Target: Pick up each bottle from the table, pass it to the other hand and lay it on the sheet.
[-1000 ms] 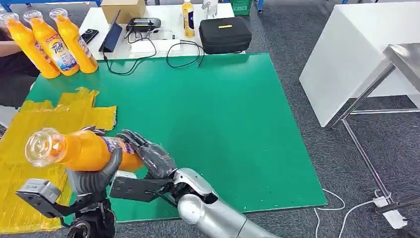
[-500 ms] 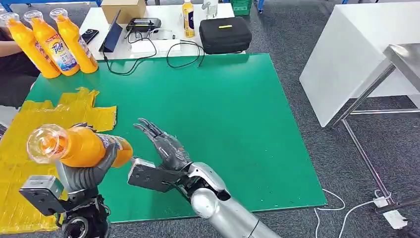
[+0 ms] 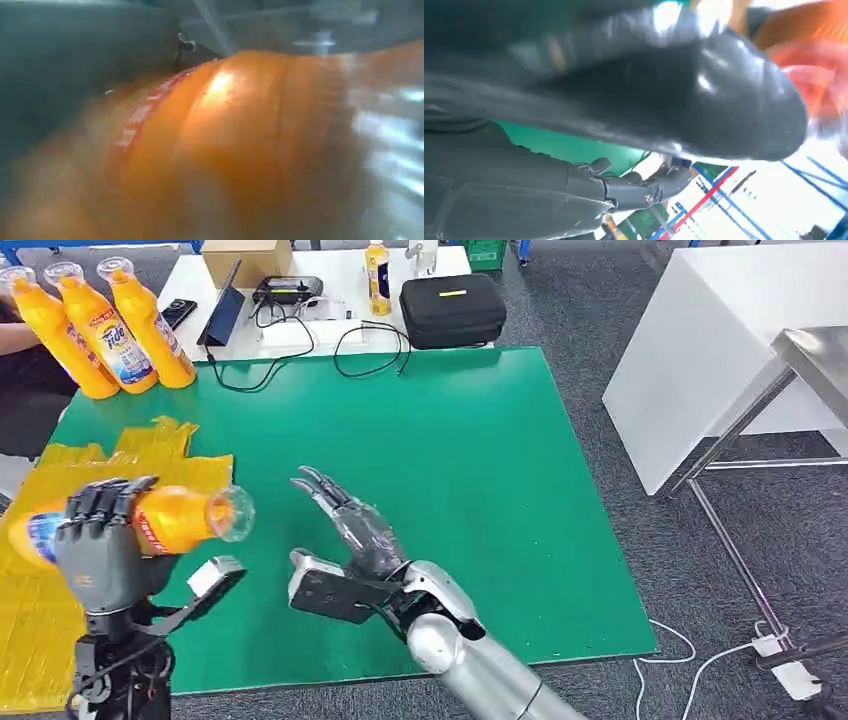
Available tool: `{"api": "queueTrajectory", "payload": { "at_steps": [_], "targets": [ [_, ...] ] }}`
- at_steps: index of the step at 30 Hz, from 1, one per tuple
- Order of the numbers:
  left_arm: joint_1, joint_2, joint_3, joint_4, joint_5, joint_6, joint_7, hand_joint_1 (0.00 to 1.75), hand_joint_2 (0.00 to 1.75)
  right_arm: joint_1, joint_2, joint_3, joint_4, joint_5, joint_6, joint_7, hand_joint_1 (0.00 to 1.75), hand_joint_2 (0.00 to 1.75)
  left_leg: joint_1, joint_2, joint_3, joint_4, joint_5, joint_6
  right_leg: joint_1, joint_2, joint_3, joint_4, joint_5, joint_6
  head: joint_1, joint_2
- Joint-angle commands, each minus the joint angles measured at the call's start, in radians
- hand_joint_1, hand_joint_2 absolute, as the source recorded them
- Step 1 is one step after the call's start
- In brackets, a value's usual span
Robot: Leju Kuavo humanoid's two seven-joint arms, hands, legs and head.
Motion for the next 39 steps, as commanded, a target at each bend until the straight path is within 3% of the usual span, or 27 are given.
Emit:
{"api": "queueTrajectory", "payload": {
  "at_steps": [1, 4, 6, 8, 9, 11, 13, 16, 18, 20, 39],
  "targets": [
    [-0.041, 0.115, 0.084, 0.096, -0.148, 0.004, 0.18, 1.75, 1.75, 0.005, -0.132, 0.001, -0.076, -0.022, -0.018, -0.01, 0.0, 0.0, 0.002, -0.004, 0.004, -0.003, 0.0, -0.002, 0.002, -0.005, 0.006, -0.004, -0.001, -0.001, 0.0, 0.0],
    [-0.022, 0.241, -0.066, 0.15, -0.186, 0.004, 0.368, 1.75, 1.75, 0.053, -0.208, -0.026, -0.142, -0.046, -0.017, -0.024, 0.0, 0.0, 0.001, -0.004, 0.001, -0.002, 0.001, -0.001, 0.001, -0.005, 0.003, -0.002, 0.0, -0.001, 0.0, 0.0],
    [-0.015, 0.39, -0.28, 0.213, -0.186, 0.004, 0.613, 1.75, 1.75, 0.095, -0.262, -0.046, -0.184, -0.041, -0.006, -0.045, 0.0, 0.0, 0.001, -0.008, 0.003, -0.003, 0.001, -0.002, 0.001, -0.009, 0.006, -0.004, -0.001, -0.001, 0.001, 0.0],
    [-0.042, 0.481, -0.432, 0.278, -0.186, 0.004, 0.788, 1.75, 1.75, 0.097, -0.262, -0.053, -0.187, -0.049, 0.001, -0.063, 0.0, 0.0, 0.003, -0.01, 0.007, -0.007, 0.002, -0.004, 0.003, -0.013, 0.012, -0.008, 0.0, -0.003, 0.0, 0.0],
    [-0.057, 0.502, -0.48, 0.318, -0.186, 0.004, 0.838, 1.75, 1.75, 0.085, -0.248, -0.051, -0.177, -0.05, 0.006, -0.062, 0.0, 0.0, 0.001, -0.012, 0.0, -0.002, 0.002, -0.002, 0.001, -0.013, 0.004, -0.003, -0.001, -0.001, 0.0, 0.0],
    [-0.037, 0.494, -0.484, 0.33, -0.186, 0.004, 0.863, 1.75, 1.75, 0.062, -0.232, -0.038, -0.156, -0.047, 0.016, -0.049, 0.0, 0.0, 0.001, -0.014, 0.002, -0.002, 0.002, -0.003, 0.002, -0.015, 0.006, -0.004, -0.002, -0.002, 0.001, 0.0],
    [-0.061, 0.483, -0.418, 0.388, -0.186, 0.004, 0.791, 1.75, 1.75, 0.036, -0.201, -0.031, -0.131, -0.048, 0.016, -0.035, 0.0, 0.0, 0.0, -0.004, 0.002, -0.002, 0.001, -0.002, 0.001, -0.005, 0.003, -0.002, 0.0, -0.002, 0.0, 0.0],
    [-0.04, 0.528, -0.472, 0.456, -0.168, 0.004, 0.841, 1.75, 1.75, -0.013, -0.17, -0.008, -0.095, -0.059, 0.022, -0.021, 0.0, 0.0, 0.001, 0.001, 0.004, -0.003, 0.0, -0.003, 0.001, -0.001, 0.004, -0.002, 0.0, -0.002, 0.001, 0.0],
    [-0.061, 0.536, -0.481, 0.487, -0.152, 0.004, 0.835, 1.75, 1.75, -0.02, -0.168, -0.005, -0.09, -0.059, 0.024, -0.018, 0.0, 0.0, 0.001, 0.001, 0.002, -0.002, 0.0, -0.002, 0.0, -0.001, 0.002, 0.0, 0.0, -0.001, 0.001, 0.0],
    [-0.059, 0.5, -0.379, 0.533, -0.183, 0.004, 0.741, 1.75, 1.75, -0.031, -0.174, 0.008, -0.084, -0.066, 0.027, -0.014, 0.0, 0.0, 0.001, 0.0, 0.002, -0.002, 0.0, -0.002, 0.0, -0.002, 0.003, -0.001, 0.0, -0.002, 0.0, 0.0],
    [-0.064, 0.514, -0.376, 0.637, -0.186, 0.004, 0.733, 1.75, 1.75, -0.014, -0.197, 0.027, -0.085, -0.072, 0.02, -0.029, 0.0, 0.0, 0.002, -0.002, 0.003, -0.002, 0.0, -0.002, 0.001, -0.004, 0.005, -0.002, 0.0, -0.002, 0.0, 0.0]
  ]
}}
